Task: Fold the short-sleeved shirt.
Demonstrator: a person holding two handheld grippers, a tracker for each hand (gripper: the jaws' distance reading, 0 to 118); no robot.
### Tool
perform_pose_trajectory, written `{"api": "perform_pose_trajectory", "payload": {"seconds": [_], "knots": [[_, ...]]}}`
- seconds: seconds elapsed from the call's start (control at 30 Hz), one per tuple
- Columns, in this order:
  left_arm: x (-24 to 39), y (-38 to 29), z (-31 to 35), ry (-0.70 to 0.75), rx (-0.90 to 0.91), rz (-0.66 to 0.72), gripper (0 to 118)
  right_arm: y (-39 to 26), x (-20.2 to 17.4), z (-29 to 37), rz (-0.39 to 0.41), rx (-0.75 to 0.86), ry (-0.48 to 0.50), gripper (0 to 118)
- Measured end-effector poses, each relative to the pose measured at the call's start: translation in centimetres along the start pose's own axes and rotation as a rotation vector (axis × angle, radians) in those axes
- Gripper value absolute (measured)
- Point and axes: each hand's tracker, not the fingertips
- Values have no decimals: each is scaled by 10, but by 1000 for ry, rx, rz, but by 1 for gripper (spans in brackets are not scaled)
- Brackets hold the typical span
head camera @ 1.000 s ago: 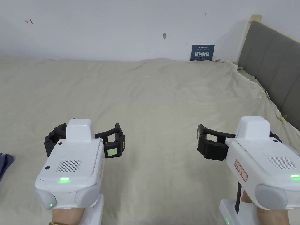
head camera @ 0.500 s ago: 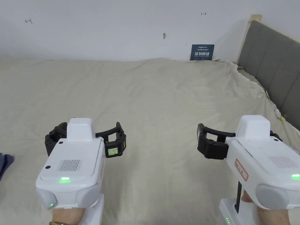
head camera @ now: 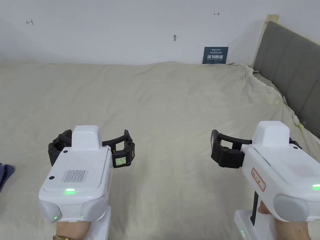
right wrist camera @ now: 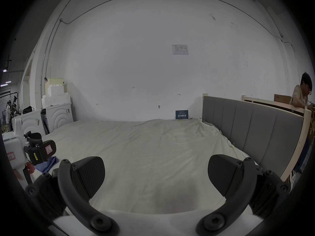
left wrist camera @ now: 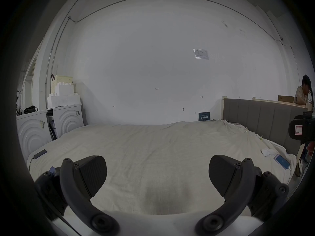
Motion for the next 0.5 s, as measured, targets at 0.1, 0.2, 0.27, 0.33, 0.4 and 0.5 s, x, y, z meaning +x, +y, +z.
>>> {"api": "perform_pose_trajectory", "payload": {"seconds": [0.1, 0.2, 0.27, 0.33, 0.4, 0.5], "knots": [[1, 0, 0, -2, 0, -3, 118, 0, -2, 2, 4, 0, -1, 118], [1, 0, 0, -2, 1, -6, 118, 0, -3, 3, 2, -1, 1, 118], [1, 0, 0, -1, 3, -6, 118, 0, -3, 3, 2, -2, 1, 118], [0, 0, 0, -1, 2, -4, 118, -1, -1, 1, 3, -3, -1, 118], [0, 0, 0, -1, 3, -1, 118, -1, -1, 1, 3, -2, 1, 118], [0, 0, -1, 1, 4, -1, 118, 0, -3, 2, 6, -2, 0, 118]]}}
